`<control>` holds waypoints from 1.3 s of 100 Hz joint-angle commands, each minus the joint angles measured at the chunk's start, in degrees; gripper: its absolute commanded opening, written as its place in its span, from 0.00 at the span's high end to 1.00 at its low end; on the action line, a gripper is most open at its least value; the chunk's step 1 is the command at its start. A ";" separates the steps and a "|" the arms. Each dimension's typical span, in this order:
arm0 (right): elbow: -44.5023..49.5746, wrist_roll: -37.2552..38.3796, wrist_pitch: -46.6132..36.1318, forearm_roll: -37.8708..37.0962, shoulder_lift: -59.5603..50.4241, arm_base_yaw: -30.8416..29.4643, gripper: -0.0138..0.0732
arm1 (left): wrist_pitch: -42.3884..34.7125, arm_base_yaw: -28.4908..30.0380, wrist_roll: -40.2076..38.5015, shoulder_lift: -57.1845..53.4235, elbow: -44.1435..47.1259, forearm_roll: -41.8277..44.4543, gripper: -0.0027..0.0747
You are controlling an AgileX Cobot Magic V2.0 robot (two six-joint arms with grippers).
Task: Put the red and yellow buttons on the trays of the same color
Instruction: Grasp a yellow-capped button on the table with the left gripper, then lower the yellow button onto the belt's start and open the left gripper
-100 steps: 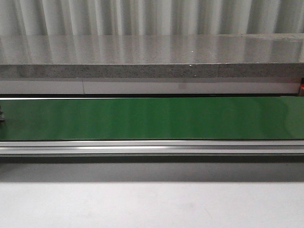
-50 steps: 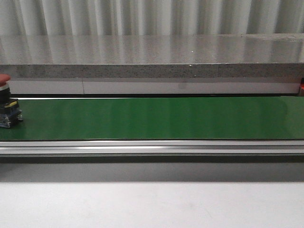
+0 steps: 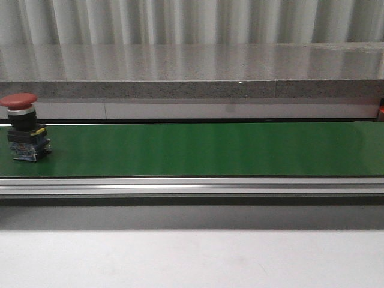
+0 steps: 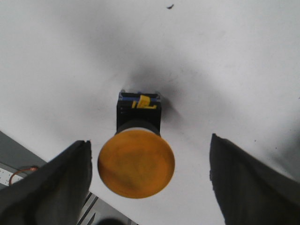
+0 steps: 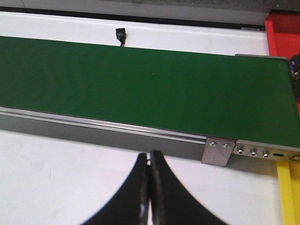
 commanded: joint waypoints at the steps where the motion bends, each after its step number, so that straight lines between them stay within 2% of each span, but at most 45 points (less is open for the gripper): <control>1: -1.35 -0.58 -3.41 0.32 0.25 0.08 0.92 | -0.84 0.00 -0.45 -2.14 -1.21 -0.25 0.40; 27: -1.35 -0.58 -3.41 0.32 0.25 0.08 0.92 | -0.84 0.00 -0.45 -2.14 -1.21 -0.25 0.67; 37: -1.35 -0.58 -3.41 0.32 0.25 0.08 0.92 | -1.15 0.00 -0.03 -2.14 -1.21 -0.25 0.73; 79: -1.35 -0.58 -3.41 0.32 0.25 0.08 0.92 | -1.57 -1.19 0.07 -9.06 -1.73 -0.56 0.74; 101: -1.35 -0.58 -3.41 0.32 0.25 0.08 0.92 | -0.25 -4.51 0.09 -14.88 -5.52 -0.56 0.74; 112: -1.35 -0.58 -3.41 0.32 0.25 0.08 0.92 | 3.00 -6.03 0.19 -16.98 -8.52 -0.69 0.74; 130: -1.35 -0.58 -3.41 0.32 0.25 0.08 0.92 | 7.31 -11.64 1.73 -17.59 -13.73 -1.02 0.74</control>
